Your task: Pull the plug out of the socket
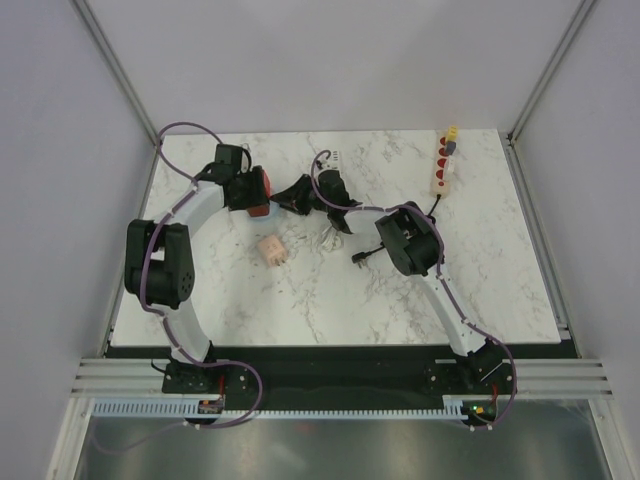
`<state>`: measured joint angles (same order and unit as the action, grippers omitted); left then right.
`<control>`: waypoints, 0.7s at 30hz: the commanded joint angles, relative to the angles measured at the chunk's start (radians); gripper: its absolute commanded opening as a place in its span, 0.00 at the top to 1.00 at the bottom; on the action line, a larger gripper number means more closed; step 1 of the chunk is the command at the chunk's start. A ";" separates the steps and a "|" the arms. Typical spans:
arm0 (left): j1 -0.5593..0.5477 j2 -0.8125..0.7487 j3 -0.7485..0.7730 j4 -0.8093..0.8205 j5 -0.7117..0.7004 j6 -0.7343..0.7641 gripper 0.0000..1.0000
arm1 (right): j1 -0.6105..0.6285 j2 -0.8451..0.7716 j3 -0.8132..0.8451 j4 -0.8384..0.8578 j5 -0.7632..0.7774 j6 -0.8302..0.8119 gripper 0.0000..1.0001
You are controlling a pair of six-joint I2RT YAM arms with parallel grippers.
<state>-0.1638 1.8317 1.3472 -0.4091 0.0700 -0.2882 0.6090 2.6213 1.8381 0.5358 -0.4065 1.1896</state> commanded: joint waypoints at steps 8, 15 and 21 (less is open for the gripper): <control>-0.006 -0.063 0.035 0.066 0.105 -0.088 0.98 | 0.017 -0.020 0.018 -0.298 0.142 -0.229 1.00; 0.017 -0.071 0.050 0.096 0.244 -0.163 0.98 | 0.020 -0.015 0.020 -0.422 0.242 -0.289 1.00; -0.045 -0.109 0.053 0.050 0.021 -0.037 0.98 | 0.025 -0.007 0.062 -0.500 0.282 -0.308 1.00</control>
<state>-0.1429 1.8313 1.3422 -0.4099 0.1112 -0.3660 0.6266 2.5649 1.8977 0.2996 -0.2916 1.0100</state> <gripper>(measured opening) 0.659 0.352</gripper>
